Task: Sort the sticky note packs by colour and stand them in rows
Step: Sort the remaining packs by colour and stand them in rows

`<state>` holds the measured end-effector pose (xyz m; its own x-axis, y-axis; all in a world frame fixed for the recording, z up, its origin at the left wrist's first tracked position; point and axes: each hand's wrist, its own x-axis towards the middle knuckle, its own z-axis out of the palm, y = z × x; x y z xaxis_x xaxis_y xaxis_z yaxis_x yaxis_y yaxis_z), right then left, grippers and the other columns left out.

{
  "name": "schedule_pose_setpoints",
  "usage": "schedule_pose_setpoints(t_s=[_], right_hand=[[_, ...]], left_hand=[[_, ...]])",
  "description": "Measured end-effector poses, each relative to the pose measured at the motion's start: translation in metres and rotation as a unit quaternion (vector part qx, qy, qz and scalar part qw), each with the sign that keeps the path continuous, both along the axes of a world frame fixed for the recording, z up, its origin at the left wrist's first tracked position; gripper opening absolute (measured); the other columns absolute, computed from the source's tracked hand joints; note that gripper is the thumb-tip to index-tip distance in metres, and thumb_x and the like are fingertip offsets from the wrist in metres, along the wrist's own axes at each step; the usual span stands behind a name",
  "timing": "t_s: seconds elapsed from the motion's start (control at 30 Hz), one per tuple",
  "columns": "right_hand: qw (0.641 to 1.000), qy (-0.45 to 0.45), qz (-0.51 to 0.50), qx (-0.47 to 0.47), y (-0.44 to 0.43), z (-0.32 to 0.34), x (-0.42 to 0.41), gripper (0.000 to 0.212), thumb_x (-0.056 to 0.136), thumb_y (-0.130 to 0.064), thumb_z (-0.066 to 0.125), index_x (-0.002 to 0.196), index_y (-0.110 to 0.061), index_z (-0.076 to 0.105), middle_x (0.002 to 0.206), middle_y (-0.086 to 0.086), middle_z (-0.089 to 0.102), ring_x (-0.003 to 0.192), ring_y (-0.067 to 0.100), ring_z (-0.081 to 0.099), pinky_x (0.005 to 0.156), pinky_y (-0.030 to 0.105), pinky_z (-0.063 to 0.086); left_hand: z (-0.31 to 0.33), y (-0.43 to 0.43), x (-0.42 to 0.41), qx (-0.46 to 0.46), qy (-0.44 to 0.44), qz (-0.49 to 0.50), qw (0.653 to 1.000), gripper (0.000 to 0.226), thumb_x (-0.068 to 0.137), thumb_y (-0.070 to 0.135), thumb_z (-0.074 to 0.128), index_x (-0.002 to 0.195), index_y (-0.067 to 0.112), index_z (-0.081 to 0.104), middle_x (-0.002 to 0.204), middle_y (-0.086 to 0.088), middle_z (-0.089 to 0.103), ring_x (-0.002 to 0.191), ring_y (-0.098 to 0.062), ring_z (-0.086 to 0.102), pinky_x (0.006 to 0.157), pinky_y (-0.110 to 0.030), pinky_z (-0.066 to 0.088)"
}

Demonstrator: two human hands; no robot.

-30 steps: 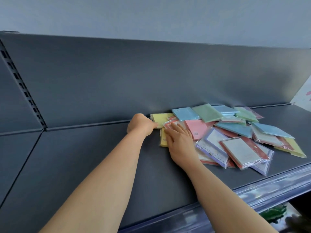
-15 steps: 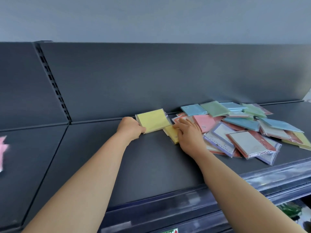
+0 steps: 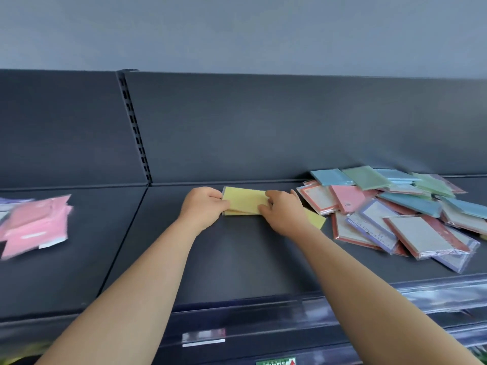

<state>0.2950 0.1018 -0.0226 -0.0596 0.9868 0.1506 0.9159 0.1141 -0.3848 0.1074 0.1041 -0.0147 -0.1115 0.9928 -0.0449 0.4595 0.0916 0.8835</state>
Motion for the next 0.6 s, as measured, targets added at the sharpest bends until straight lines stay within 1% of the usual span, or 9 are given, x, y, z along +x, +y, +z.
schedule_pose_setpoints(t_s=[0.03, 0.07, 0.13, 0.2, 0.27, 0.33, 0.4, 0.47, 0.6], right_hand=[[1.0, 0.013, 0.005, 0.0, 0.0, 0.0, -0.003, 0.009, 0.092, -0.025, 0.052, 0.094, -0.016, 0.052, 0.076, 0.0, 0.053, 0.088, 0.03, 0.056, 0.115, 0.04, 0.022], [0.999, 0.034, 0.004, -0.001, -0.001, 0.0, -0.005, 0.017, 0.092, -0.025, 0.053, 0.104, -0.013, 0.057, 0.077, 0.0, 0.054, 0.086, 0.029, 0.055, 0.113, 0.04, 0.027], [0.996, 0.088, -0.001, -0.001, -0.004, -0.001, -0.011, 0.034, 0.091, -0.023, 0.056, 0.122, -0.008, 0.058, 0.085, 0.005, 0.062, 0.088, 0.026, 0.055, 0.107, 0.04, 0.037], [0.993, 0.12, -0.011, -0.005, -0.008, 0.0, -0.015, 0.044, 0.091, -0.021, 0.057, 0.133, -0.01, 0.052, 0.111, 0.009, 0.066, 0.107, 0.028, 0.057, 0.1, 0.034, 0.042], [0.988, 0.151, -0.018, -0.007, -0.011, 0.001, -0.019, 0.047, 0.091, -0.018, 0.057, 0.137, -0.013, 0.05, 0.127, 0.008, 0.06, 0.115, 0.026, 0.055, 0.09, 0.027, 0.042], [0.981, 0.193, -0.025, -0.001, -0.012, 0.003, -0.024, 0.048, 0.09, -0.015, 0.058, 0.137, -0.014, 0.049, 0.13, 0.006, 0.058, 0.115, 0.023, 0.055, 0.087, 0.024, 0.04], [0.97, 0.242, -0.027, 0.007, -0.013, 0.007, -0.032, 0.049, 0.088, -0.013, 0.059, 0.136, -0.015, 0.051, 0.131, 0.004, 0.058, 0.117, 0.021, 0.055, 0.087, 0.022, 0.039], [0.96, 0.28, -0.016, 0.009, -0.015, 0.01, -0.042, 0.048, 0.087, -0.011, 0.06, 0.134, -0.014, 0.054, 0.13, 0.002, 0.059, 0.117, 0.018, 0.055, 0.087, 0.021, 0.039], [0.95, 0.313, 0.022, 0.011, -0.021, 0.016, -0.074, 0.049, 0.086, -0.012, 0.063, 0.134, -0.015, 0.053, 0.122, -0.001, 0.059, 0.106, 0.016, 0.057, 0.084, 0.021, 0.041]], left_hand=[[0.001, -0.003, 0.001, 0.008, -0.013, 0.014, 1.0, 0.013, 0.073, 0.016, 0.071, 0.079, 0.02, 0.06, 0.078, 0.003, 0.063, 0.068, -0.02, 0.058, 0.083, -0.042, 0.055], [0.002, -0.006, 0.0, 0.007, -0.032, 0.027, 0.999, 0.017, 0.073, 0.015, 0.074, 0.087, 0.019, 0.063, 0.081, 0.004, 0.068, 0.07, -0.019, 0.065, 0.085, -0.043, 0.057], [0.004, -0.01, -0.003, -0.011, -0.096, 0.051, 0.994, 0.041, 0.075, 0.01, 0.077, 0.112, 0.012, 0.059, 0.091, 0.0, 0.07, 0.078, -0.017, 0.071, 0.085, -0.04, 0.058], [0.006, -0.014, -0.007, -0.026, -0.153, 0.067, 0.986, 0.055, 0.076, 0.001, 0.076, 0.125, 0.006, 0.051, 0.099, -0.007, 0.066, 0.085, -0.021, 0.07, 0.083, -0.037, 0.059], [0.009, -0.02, -0.009, -0.036, -0.185, 0.078, 0.979, 0.061, 0.076, -0.008, 0.074, 0.13, 0.003, 0.047, 0.102, -0.01, 0.062, 0.094, -0.026, 0.067, 0.082, -0.037, 0.058], [0.01, -0.026, -0.013, -0.048, -0.207, 0.081, 0.974, 0.058, 0.077, -0.014, 0.07, 0.127, 0.002, 0.048, 0.101, -0.01, 0.062, 0.097, -0.027, 0.065, 0.085, -0.038, 0.057], [0.01, -0.033, -0.019, -0.058, -0.224, 0.073, 0.97, 0.039, 0.079, -0.017, 0.064, 0.113, -0.001, 0.057, 0.101, -0.013, 0.067, 0.093, -0.026, 0.065, 0.086, -0.036, 0.057], [0.011, -0.04, -0.028, -0.065, -0.232, 0.065, 0.968, 0.027, 0.082, -0.017, 0.06, 0.107, -0.008, 0.063, 0.106, -0.016, 0.068, 0.084, -0.024, 0.061, 0.08, -0.031, 0.055], [0.02, -0.054, -0.057, -0.014, -0.193, 0.088, 0.977, 0.032, 0.08, -0.015, 0.056, 0.102, 0.006, 0.066, 0.1, -0.011, 0.068, 0.071, -0.02, 0.051, 0.07, -0.032, 0.046]])
